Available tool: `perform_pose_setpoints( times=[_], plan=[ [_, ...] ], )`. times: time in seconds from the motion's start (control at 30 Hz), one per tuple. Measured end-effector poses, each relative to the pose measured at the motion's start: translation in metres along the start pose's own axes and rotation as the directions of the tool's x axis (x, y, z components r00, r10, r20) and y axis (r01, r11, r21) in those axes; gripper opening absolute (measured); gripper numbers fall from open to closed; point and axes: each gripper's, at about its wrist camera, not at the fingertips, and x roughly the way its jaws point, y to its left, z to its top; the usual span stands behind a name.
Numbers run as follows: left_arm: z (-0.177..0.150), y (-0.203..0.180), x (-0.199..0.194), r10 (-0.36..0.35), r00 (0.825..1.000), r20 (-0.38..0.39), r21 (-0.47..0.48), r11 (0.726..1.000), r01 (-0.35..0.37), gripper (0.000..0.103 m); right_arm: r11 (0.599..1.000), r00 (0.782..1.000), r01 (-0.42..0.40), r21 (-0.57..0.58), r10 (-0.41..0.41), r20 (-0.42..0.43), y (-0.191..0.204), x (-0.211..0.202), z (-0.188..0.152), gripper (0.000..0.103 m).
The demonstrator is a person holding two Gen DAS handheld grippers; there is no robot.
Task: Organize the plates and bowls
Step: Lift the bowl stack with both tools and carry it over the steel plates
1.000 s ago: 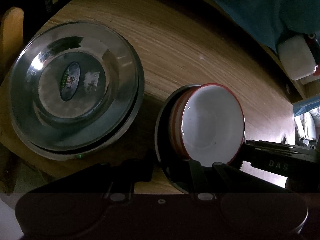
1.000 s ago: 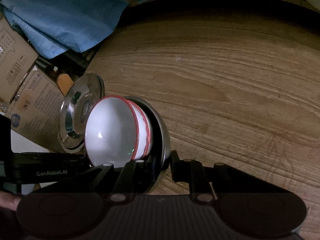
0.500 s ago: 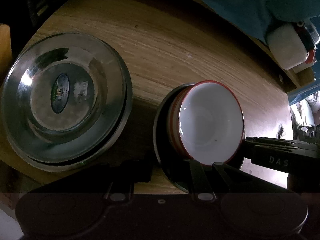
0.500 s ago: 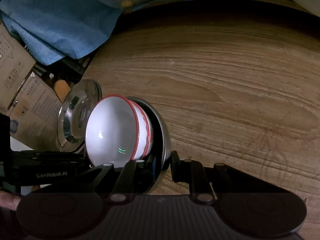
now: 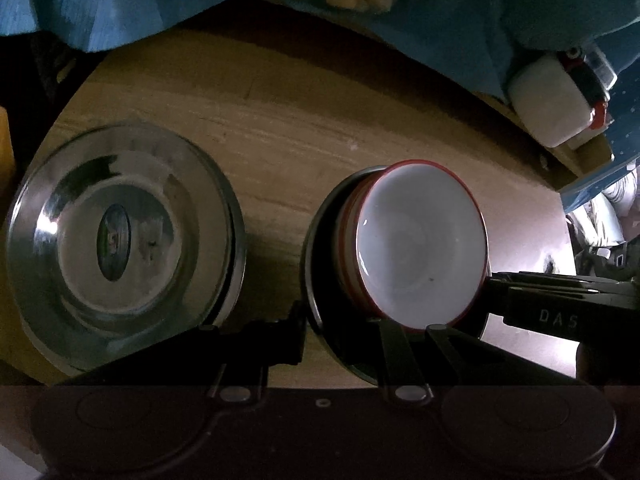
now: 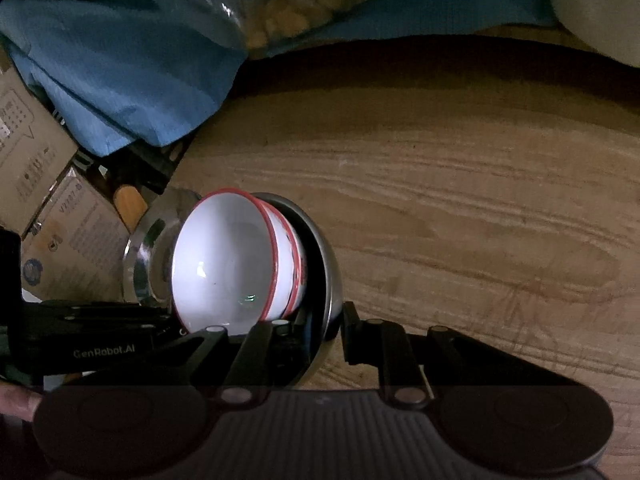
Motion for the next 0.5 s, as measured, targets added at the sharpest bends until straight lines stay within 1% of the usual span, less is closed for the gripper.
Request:
perform_pose_setpoints(
  times=[0.27,0.43,0.5],
  plan=[
    [0.009,-0.001,-0.009,-0.01,0.999,0.05,0.017,1.0,0.009,0.016,1.0,0.999,0.004,-0.023,-0.003,0.032,0.006,-0.008,0.011,0.018],
    [0.015,0.003,-0.013,-0.016,0.997,0.073,0.009,1.0,0.016,0.015,0.999,0.999,0.005,-0.037,-0.003,0.039,0.013,-0.01,0.017,0.018],
    [0.015,0.01,-0.02,-0.021,0.996,0.085,0.001,1.0,0.021,0.015,0.999,0.999,0.005,-0.047,-0.003,0.039,0.016,-0.01,0.021,0.018]
  ],
)
